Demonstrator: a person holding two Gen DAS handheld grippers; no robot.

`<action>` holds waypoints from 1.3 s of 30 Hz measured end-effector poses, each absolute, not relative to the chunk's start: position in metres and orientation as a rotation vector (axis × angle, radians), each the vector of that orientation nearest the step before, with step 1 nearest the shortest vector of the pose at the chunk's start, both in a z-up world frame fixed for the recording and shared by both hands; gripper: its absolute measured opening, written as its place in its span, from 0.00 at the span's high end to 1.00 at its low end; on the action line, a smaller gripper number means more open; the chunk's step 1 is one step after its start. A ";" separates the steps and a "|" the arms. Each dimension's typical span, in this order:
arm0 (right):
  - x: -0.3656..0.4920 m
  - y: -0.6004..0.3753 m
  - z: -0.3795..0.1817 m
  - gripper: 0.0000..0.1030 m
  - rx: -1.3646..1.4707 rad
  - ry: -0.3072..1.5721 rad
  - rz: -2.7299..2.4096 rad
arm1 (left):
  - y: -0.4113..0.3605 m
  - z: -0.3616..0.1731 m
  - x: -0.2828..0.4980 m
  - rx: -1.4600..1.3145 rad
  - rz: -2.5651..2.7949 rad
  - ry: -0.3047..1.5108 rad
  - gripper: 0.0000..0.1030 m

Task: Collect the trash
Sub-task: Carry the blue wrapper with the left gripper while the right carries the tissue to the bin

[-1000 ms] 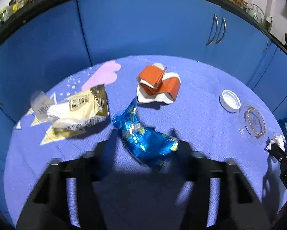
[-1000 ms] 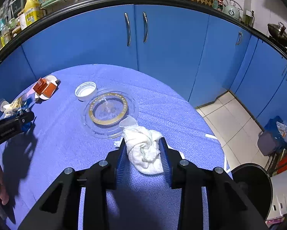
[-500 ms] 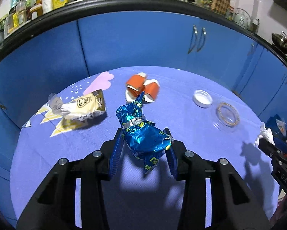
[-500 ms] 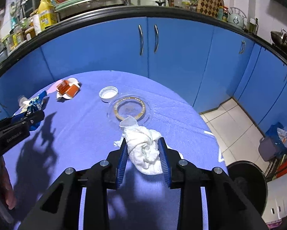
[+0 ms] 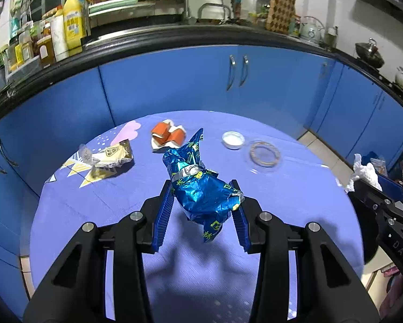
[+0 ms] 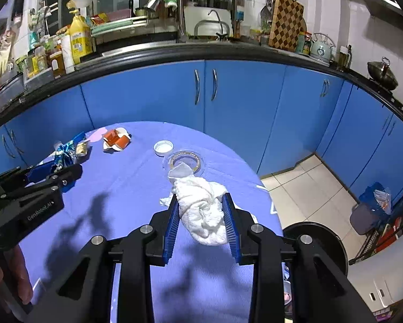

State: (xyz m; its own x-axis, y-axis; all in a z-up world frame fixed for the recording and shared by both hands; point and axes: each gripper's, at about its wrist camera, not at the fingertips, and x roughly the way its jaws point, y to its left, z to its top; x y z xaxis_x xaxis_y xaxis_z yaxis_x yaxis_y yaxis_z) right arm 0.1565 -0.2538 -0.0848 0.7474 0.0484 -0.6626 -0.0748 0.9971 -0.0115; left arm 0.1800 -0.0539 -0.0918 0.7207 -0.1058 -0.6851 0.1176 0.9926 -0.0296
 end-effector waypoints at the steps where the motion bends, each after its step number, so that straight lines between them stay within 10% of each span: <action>1: 0.152 -0.254 -0.081 0.70 -0.040 0.718 0.065 | -0.056 -0.088 0.175 0.014 -0.134 0.749 0.58; 39: 0.063 -0.399 -0.045 0.70 0.098 0.605 -0.168 | -0.245 -0.038 0.113 0.181 -0.409 0.655 0.58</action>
State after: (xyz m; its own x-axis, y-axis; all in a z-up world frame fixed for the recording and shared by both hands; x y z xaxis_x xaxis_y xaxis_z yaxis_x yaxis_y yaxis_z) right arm 0.0634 -0.3989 -0.0446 0.8093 -0.1279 -0.5732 0.1855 0.9817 0.0429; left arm 0.1133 -0.2447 -0.0378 0.7169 -0.3110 -0.6239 0.4238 0.9050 0.0359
